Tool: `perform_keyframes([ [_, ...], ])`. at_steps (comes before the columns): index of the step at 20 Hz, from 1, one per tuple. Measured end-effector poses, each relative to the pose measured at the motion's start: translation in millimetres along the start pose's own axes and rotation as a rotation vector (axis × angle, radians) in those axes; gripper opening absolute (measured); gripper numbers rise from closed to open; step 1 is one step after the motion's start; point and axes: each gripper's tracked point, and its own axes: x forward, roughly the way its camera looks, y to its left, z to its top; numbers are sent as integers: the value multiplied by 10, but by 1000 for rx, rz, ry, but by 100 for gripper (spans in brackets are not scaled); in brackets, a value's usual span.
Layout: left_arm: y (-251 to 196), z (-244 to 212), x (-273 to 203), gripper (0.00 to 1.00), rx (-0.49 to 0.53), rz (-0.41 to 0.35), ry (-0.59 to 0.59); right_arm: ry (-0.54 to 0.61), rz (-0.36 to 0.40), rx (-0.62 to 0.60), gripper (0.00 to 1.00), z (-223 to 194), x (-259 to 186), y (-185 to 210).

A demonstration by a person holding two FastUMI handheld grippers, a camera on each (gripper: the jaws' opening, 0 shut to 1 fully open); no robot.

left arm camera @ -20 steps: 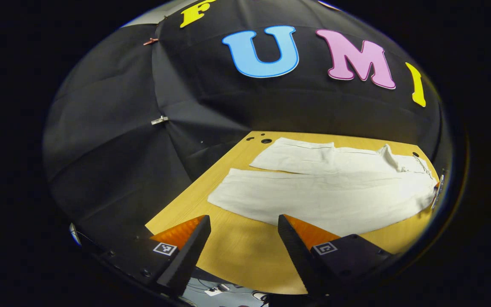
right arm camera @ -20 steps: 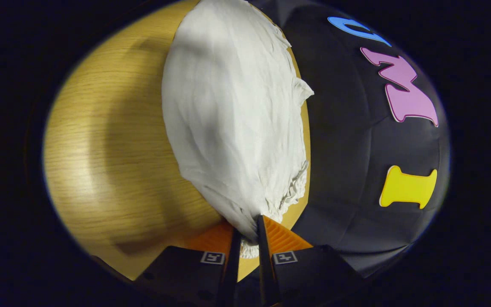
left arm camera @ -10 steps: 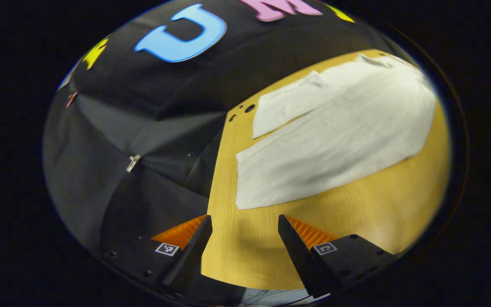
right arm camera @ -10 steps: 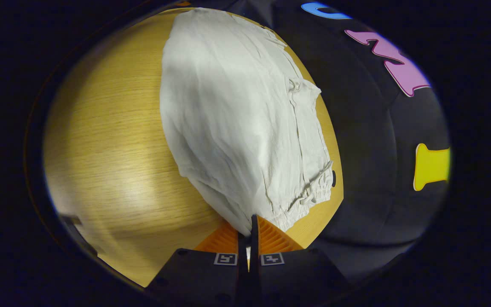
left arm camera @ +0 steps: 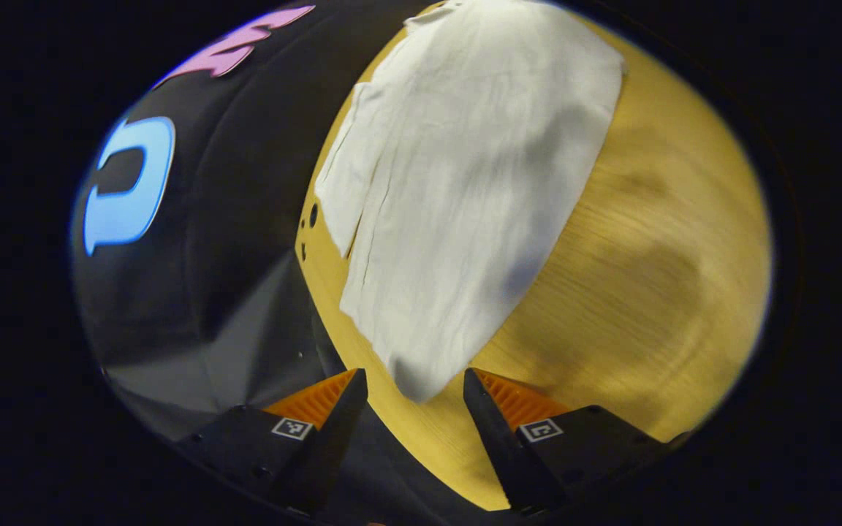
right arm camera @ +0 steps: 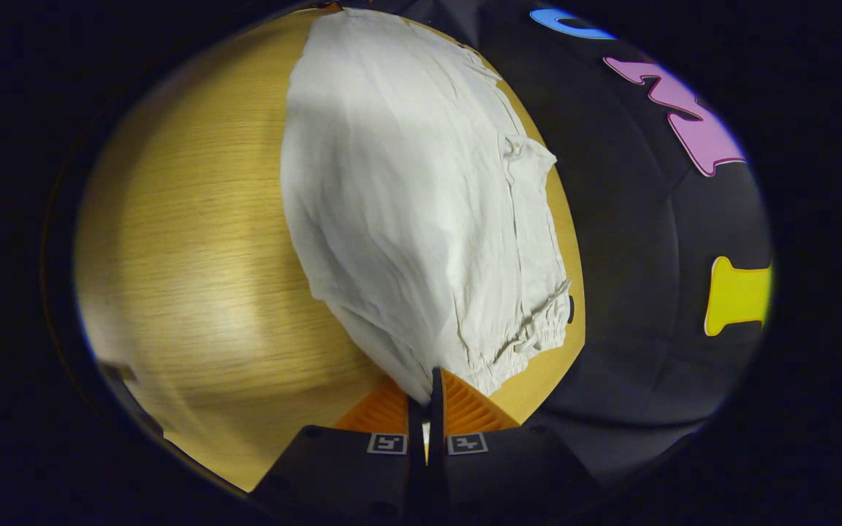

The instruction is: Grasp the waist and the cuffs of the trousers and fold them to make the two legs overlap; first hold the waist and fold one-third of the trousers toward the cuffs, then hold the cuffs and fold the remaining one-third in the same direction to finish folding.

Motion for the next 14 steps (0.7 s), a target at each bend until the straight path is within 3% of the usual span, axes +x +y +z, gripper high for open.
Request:
perform_keyframes([
  [3,42,172,153,70,133,-92,-68,4,-5,-17,5,3,2,-2],
  [6,-28,224,101,55,146,-189,-63,10,-6,-19,5,2,-11,4],
  [7,-58,232,88,57,142,-208,-61,10,-5,-17,5,7,-18,11],
  [8,-57,233,114,40,137,-216,-62,10,-6,-17,5,5,-14,9],
  [10,-107,227,159,20,120,-204,-60,10,-8,-19,5,-1,-12,14],
  [11,-55,237,173,11,105,-163,-55,10,-6,-14,5,1,-12,10],
  [14,-11,278,182,6,-18,-74,-39,10,-29,29,5,-8,-49,-75],
])
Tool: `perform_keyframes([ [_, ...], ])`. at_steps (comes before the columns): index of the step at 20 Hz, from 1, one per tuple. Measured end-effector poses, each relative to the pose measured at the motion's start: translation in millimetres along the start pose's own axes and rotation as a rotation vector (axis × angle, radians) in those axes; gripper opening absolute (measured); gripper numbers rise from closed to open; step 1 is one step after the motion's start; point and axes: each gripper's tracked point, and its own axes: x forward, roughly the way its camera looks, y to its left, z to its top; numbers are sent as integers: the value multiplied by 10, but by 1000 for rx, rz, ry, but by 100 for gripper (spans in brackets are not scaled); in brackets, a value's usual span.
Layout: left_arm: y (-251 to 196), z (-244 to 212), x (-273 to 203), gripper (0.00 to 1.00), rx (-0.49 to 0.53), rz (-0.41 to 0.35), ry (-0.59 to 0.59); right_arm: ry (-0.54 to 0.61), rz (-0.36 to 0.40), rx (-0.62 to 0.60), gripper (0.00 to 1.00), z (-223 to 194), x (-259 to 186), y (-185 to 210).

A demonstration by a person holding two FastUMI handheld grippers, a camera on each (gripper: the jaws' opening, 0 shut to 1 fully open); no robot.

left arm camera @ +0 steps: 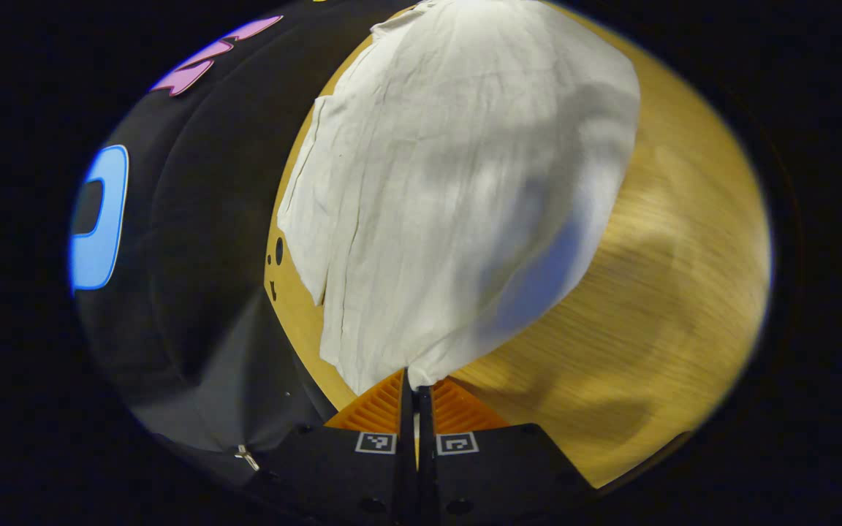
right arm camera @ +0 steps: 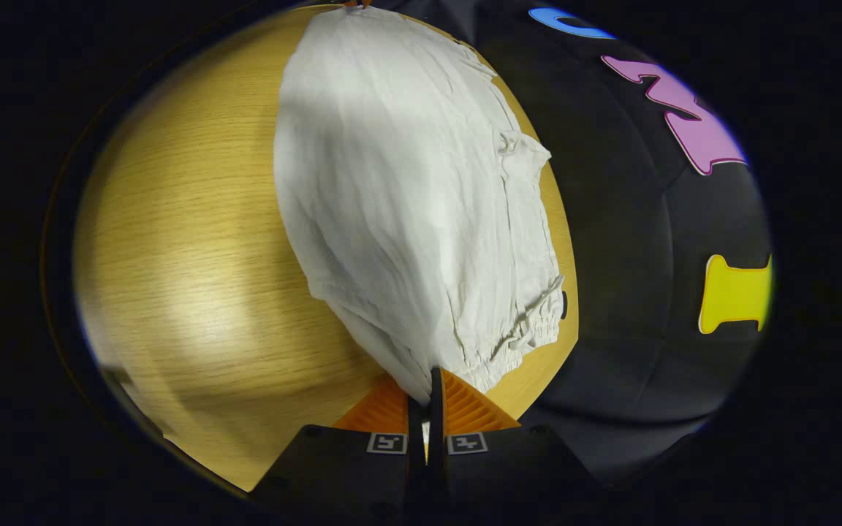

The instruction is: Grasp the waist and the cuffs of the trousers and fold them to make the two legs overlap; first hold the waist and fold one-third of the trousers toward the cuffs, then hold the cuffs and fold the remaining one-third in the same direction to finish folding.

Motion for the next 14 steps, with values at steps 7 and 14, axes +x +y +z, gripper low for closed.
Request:
perform_keyframes([
  [7,702,258,-221,5,-82,223,-97,-28,-212,374,5,118,-215,-792],
  [14,2016,730,-30,5,-322,358,-202,-97,-299,802,5,326,7,-1695],
])
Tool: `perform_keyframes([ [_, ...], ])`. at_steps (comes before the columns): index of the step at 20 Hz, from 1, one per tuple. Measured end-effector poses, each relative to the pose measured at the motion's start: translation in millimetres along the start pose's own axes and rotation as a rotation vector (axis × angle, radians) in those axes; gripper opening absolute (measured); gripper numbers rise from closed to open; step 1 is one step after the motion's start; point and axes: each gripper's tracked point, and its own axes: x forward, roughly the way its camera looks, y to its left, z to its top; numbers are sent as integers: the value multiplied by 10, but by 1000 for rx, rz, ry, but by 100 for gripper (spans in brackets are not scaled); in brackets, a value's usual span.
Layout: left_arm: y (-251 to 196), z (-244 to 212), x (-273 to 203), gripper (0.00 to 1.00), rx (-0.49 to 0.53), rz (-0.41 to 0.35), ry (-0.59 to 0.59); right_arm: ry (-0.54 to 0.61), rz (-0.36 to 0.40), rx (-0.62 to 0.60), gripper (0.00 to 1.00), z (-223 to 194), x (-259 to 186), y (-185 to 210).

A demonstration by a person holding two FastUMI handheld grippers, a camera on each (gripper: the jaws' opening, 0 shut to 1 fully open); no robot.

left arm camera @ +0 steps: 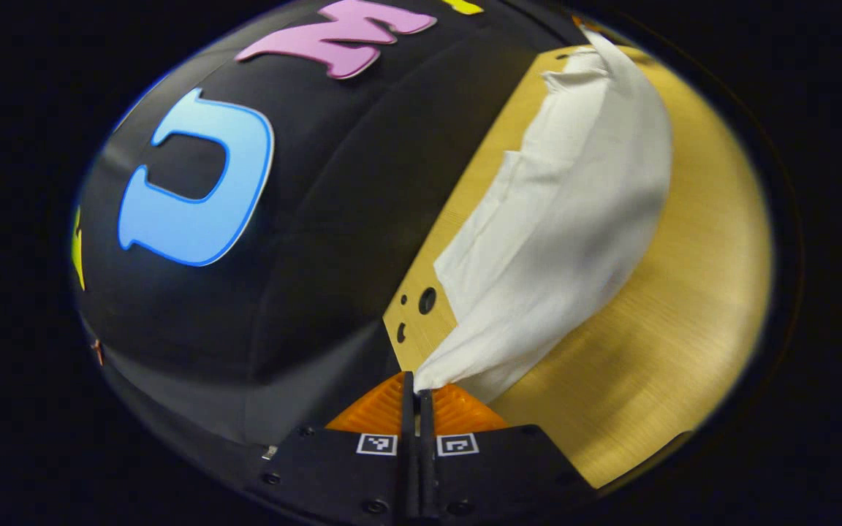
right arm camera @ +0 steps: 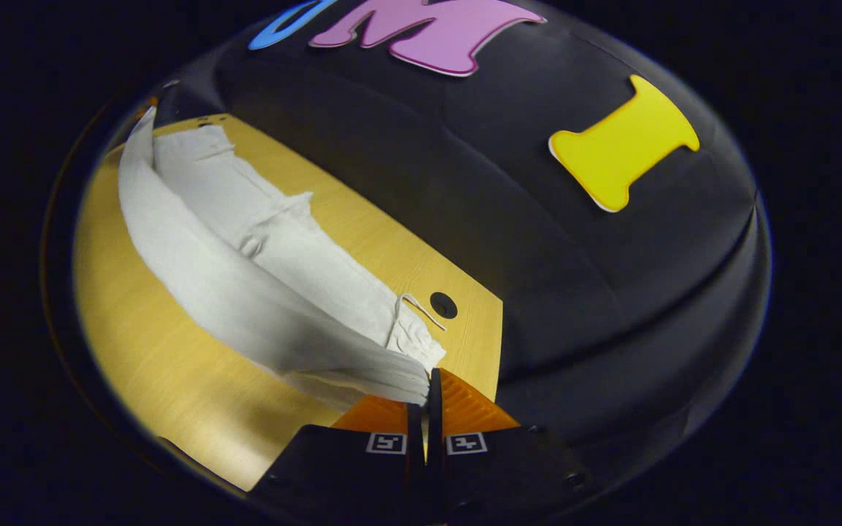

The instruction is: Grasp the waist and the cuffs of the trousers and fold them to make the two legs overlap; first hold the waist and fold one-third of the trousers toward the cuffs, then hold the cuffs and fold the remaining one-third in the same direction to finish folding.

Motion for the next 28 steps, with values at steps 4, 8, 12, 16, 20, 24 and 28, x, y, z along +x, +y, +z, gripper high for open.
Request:
perform_keyframes([
  [4,270,422,745,5,-138,49,16,-24,-32,232,5,396,467,-202],
  [8,-17,436,1410,5,-205,-4,113,60,26,560,5,316,865,-146],
  [12,-567,310,1455,52,-271,-142,174,112,-13,661,65,67,978,-347],
  [16,-328,358,1192,95,-405,-87,113,63,-68,657,98,40,762,-599],
  [20,-35,378,665,96,-628,-30,47,42,-104,756,98,-105,389,-671],
  [24,168,290,93,97,-800,57,14,38,-75,964,99,-218,463,-395],
  [28,-33,202,-528,97,-965,74,28,54,-91,993,99,-328,592,-194],
])
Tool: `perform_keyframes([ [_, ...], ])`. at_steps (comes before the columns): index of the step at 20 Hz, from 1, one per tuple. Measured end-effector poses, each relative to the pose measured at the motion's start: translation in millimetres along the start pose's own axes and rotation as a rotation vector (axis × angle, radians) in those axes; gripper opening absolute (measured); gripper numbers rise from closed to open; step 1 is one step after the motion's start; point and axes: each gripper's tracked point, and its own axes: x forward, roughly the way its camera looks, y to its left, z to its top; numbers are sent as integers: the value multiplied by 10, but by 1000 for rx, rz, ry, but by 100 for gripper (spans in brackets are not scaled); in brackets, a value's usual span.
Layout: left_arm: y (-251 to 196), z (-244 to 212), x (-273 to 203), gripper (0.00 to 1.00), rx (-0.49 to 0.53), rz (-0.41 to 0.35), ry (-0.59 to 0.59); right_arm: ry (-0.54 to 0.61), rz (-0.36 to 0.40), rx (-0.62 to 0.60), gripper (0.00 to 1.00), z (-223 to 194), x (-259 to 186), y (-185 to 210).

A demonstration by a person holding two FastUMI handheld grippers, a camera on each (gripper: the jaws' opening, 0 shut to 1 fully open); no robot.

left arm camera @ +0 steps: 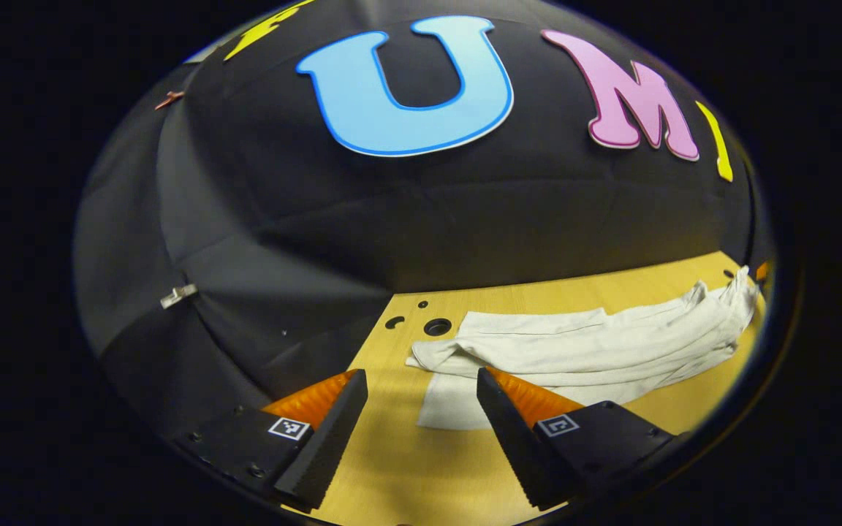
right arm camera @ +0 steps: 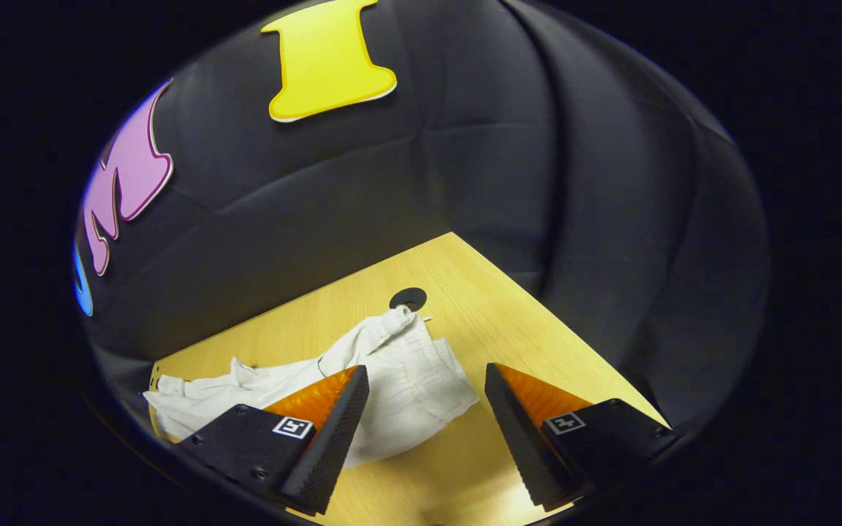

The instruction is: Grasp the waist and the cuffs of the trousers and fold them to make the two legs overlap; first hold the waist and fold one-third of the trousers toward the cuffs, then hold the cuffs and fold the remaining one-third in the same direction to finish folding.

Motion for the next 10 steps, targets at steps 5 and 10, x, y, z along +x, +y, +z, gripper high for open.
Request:
perform_keyframes([
  [5,-10,-210,-481,98,-121,21,11,11,-73,74,99,-256,184,-88],
  [10,-37,-455,-734,98,-214,51,74,-6,-125,42,99,-413,423,-100],
])
